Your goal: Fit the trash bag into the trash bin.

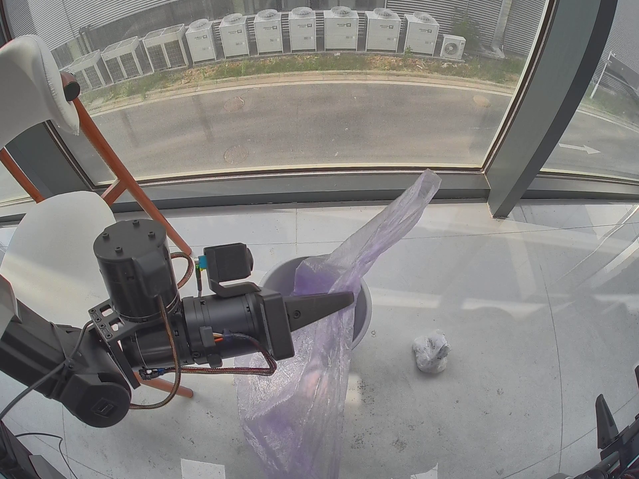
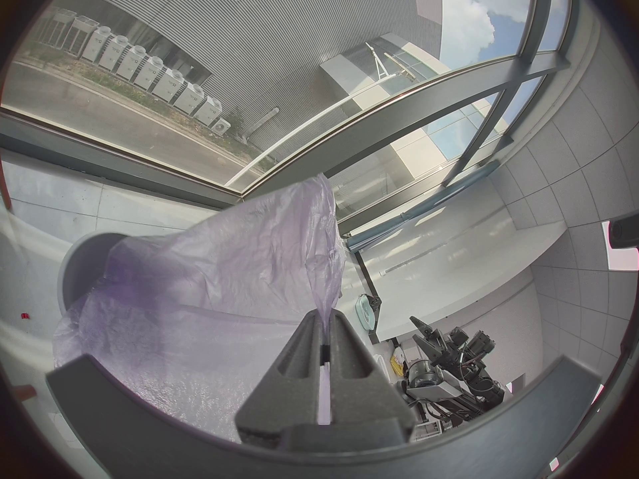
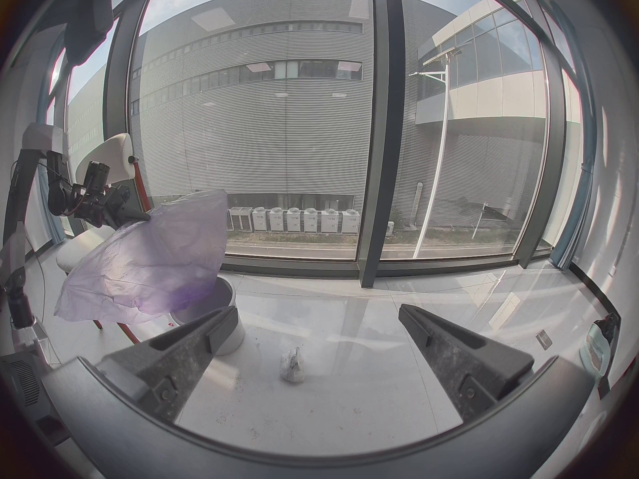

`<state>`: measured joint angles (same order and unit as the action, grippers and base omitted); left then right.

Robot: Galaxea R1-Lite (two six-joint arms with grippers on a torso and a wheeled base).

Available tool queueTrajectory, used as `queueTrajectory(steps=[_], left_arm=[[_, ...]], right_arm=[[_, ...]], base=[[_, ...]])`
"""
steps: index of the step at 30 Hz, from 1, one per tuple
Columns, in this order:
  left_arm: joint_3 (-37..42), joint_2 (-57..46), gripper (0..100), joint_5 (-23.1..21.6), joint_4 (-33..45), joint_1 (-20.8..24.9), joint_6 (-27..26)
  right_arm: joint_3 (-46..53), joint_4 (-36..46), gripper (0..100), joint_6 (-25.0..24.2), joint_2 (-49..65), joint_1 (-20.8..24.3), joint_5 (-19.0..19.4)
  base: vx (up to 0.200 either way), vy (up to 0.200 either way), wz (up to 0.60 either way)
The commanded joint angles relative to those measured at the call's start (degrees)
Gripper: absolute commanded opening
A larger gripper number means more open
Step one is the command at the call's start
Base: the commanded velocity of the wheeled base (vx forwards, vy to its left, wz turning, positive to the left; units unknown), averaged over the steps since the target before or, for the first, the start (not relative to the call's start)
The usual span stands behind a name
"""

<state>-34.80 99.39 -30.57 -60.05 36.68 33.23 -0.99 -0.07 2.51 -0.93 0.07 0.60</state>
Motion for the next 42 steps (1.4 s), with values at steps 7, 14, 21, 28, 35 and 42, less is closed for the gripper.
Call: queueTrajectory(steps=[7,14,21,28,35,42], left_arm=[[-8.26,7.49,0,-0.45,-0.07,-1.44,0.25],[-15.73,13.55,0,-0.10,-0.07,-1.70,0.17],[-24.17,18.74,0,0.25,0.29,-4.07,0.17],[-28.04,22.16,0,2.10,-0.15,-4.25,-0.01],[-23.29,21.64,0,2.10,-2.88,-8.12,-0.45],[-15.21,20.76,0,1.57,-9.82,-12.51,-6.07]], right_arm=[[0.99,-0.01,100,0.04,0.75,0.01,0.02],[0.99,-0.01,100,-0.05,0.75,0.01,0.02],[0.99,-0.01,100,-0.05,0.75,0.01,0.02],[0.99,-0.01,100,-0.05,0.75,0.01,0.02],[0.99,-0.01,100,-0.05,0.75,0.01,0.02],[0.99,0.25,100,0.48,0.75,0.01,0.37]], base=[[0.000,0.000,0.00],[0.000,0.000,0.00],[0.000,0.000,0.00],[0.000,0.000,0.00],[0.000,0.000,0.00],[0.000,0.000,0.00]])
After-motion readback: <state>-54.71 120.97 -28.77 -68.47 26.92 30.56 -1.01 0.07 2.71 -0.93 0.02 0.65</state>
